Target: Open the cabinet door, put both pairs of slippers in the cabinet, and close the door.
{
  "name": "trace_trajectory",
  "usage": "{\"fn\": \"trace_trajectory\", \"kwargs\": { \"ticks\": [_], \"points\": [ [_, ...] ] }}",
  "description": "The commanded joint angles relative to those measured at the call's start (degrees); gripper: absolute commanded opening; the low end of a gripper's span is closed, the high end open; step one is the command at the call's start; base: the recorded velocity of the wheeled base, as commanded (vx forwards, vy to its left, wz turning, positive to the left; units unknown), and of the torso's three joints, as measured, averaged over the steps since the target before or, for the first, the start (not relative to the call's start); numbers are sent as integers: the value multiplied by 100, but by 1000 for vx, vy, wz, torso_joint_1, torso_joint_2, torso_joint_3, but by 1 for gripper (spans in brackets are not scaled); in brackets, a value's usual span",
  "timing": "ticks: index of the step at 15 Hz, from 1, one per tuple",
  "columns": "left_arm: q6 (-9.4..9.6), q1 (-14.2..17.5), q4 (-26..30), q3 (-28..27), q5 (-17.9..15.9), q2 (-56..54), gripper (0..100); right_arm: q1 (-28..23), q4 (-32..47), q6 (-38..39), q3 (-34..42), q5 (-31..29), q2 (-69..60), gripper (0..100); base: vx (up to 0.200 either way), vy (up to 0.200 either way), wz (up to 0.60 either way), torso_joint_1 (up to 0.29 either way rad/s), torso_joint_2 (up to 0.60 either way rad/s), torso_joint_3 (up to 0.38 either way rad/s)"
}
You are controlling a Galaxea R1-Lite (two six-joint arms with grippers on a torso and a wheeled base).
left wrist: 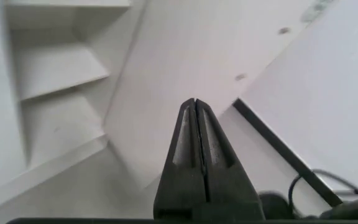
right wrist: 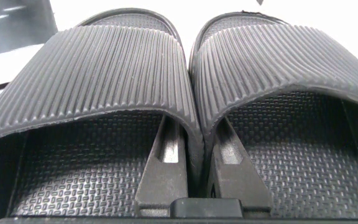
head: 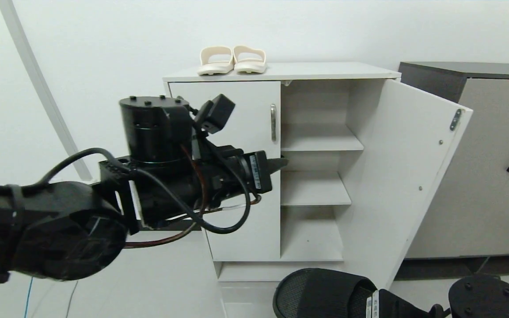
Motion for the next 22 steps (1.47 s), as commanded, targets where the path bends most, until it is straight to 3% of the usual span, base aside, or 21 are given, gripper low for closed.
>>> {"fn": "trace_trajectory", "kwargs": {
  "ticks": [1,4,5,6,9,10,11,12,15,16,17,20,22],
  "points": [
    [107,432,10,1053,1,-1262,0,-82,-11,-3,-11,6,55,0,0,0,0,0,0,0],
    [468,801,28,2573,1,-2879,0,-266,-11,-3,-55,15,99,0,0,0,0,0,0,0],
    [468,801,28,2573,1,-2879,0,-266,-11,-3,-55,15,99,0,0,0,0,0,0,0],
    [547,837,608,3215,370,-4329,0,-293,-63,-3,-55,6,135,0,0,0,0,0,0,0],
    [705,872,2902,3118,1126,-6430,0,-293,-90,-3,-55,6,117,0,0,0,0,0,0,0],
    [881,916,3526,3065,1486,-7071,0,-293,-90,-3,-46,6,117,0,0,0,0,0,0,0],
    [1179,1188,4044,3083,1768,-7537,0,-293,-90,-3,-55,6,117,0,0,0,0,0,0,0],
    [1469,1689,4387,3188,1856,-7950,0,-293,-90,-3,-55,6,117,0,0,0,0,0,0,0],
    [2217,2682,4537,3918,1952,-8996,0,-381,-81,-3,-72,6,179,0,0,0,0,0,0,0],
    [2269,2709,4484,4120,2119,-9014,0,-424,-90,-3,-99,6,240,0,0,0,0,0,0,0],
    [2287,2709,4124,4515,2884,-9005,0,-468,-116,-3,-108,15,310,0,0,0,0,0,0,0],
    [2322,2840,3324,5350,3227,-9014,0,-468,-248,-12,-108,6,372,0,0,0,0,0,0,0],
    [2208,2999,3227,5535,3411,-9022,0,-468,-283,-12,-99,-3,398,0,0,0,0,0,0,0]
  ]
}}
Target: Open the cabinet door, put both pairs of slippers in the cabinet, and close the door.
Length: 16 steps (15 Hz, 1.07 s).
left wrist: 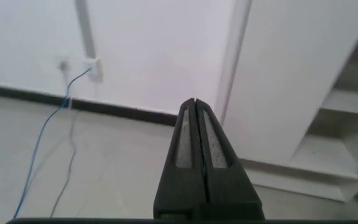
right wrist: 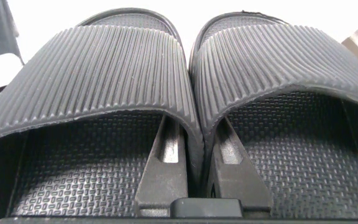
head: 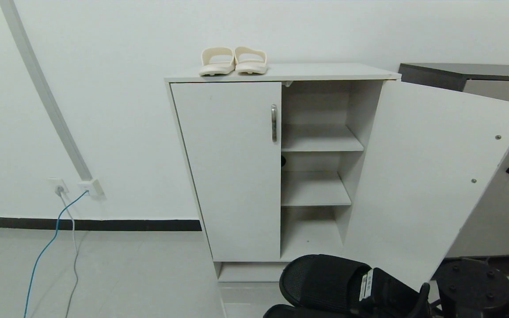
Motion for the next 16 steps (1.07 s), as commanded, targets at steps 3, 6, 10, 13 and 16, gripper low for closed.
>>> {"fn": "trace_trajectory", "kwargs": {
  "ticks": [3,6,10,13,16],
  "points": [
    [183,794,-35,166,-111,-301,0,6,-9,-12,5,3,121,0,0,0,0,0,0,0],
    [288,662,-70,193,-1095,-556,0,24,-18,-12,-13,3,139,0,0,0,0,0,0,0],
    [200,662,167,193,-2027,-556,0,24,-44,14,-83,-5,200,0,0,0,0,0,0,0],
    [77,662,158,193,-1983,-556,0,-12,-53,700,-821,-1148,728,0,0,0,0,0,0,0],
    [95,662,158,193,-2001,-556,0,6,-53,1315,-1867,-2967,1510,0,0,0,0,0,0,0]
  ]
}}
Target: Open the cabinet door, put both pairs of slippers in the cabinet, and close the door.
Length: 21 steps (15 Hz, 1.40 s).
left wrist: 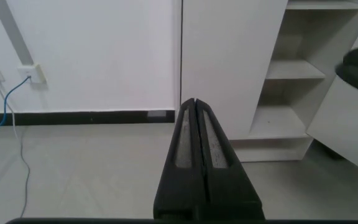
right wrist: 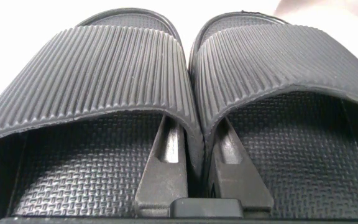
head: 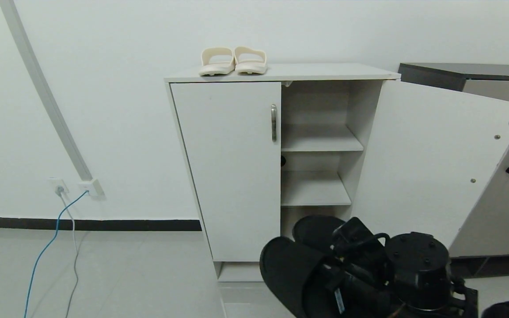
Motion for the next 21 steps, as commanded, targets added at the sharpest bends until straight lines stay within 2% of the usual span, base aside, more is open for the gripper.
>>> {"fn": "trace_trajectory", "kwargs": {
  "ticks": [1,2,3,5,8,14,21],
  "points": [
    [-2,6,-4,0,1,11,0,13,-2,266,-870,-988,829,0,0,0,0,0,0,0],
    [-2,6,-4,0,1,11,0,13,-2,353,-1081,-1243,979,0,0,0,0,0,0,0],
    [7,6,-4,0,1,11,0,-4,7,582,-1582,-1937,1356,0,0,0,0,0,0,0],
    [7,6,-4,0,1,11,0,-31,-2,854,-2197,-2667,1866,0,0,0,0,0,0,0],
    [-2,6,-4,0,1,11,0,-198,-2,1083,-2478,-2772,2068,0,0,0,0,0,0,0],
    [-2,6,-4,0,1,11,0,-277,-2,1083,-2487,-2781,2174,0,0,-200,0,3,2,2],
    [7,6,-4,0,-8,11,0,-347,-28,1083,-2610,-2781,2508,0,0,0,0,0,0,0]
  ]
}}
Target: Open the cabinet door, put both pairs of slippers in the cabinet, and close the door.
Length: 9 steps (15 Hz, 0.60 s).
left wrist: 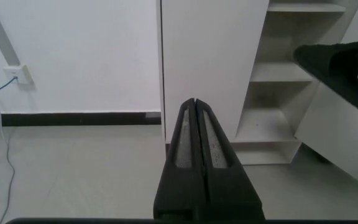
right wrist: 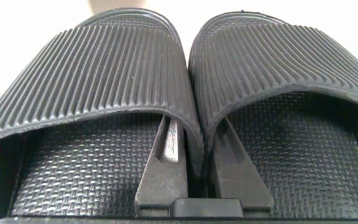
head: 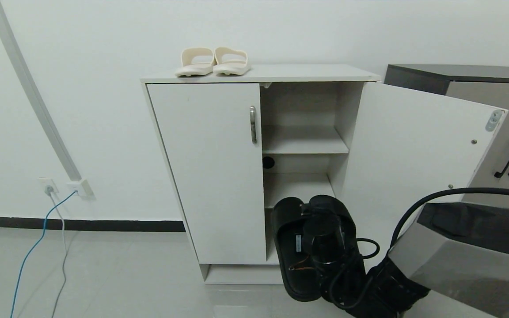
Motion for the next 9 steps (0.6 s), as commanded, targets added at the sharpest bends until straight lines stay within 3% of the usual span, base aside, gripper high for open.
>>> {"fn": "trace_trajectory", "kwargs": {
  "ticks": [1,9],
  "points": [
    [-1,4,-4,0,1,11,0,-9,-86,-5,-12,0,138,0,0,0,0,0,0,0],
    [-10,4,-4,0,1,11,0,-35,-833,-154,-144,9,665,0,0,0,0,0,0,0]
  ]
}}
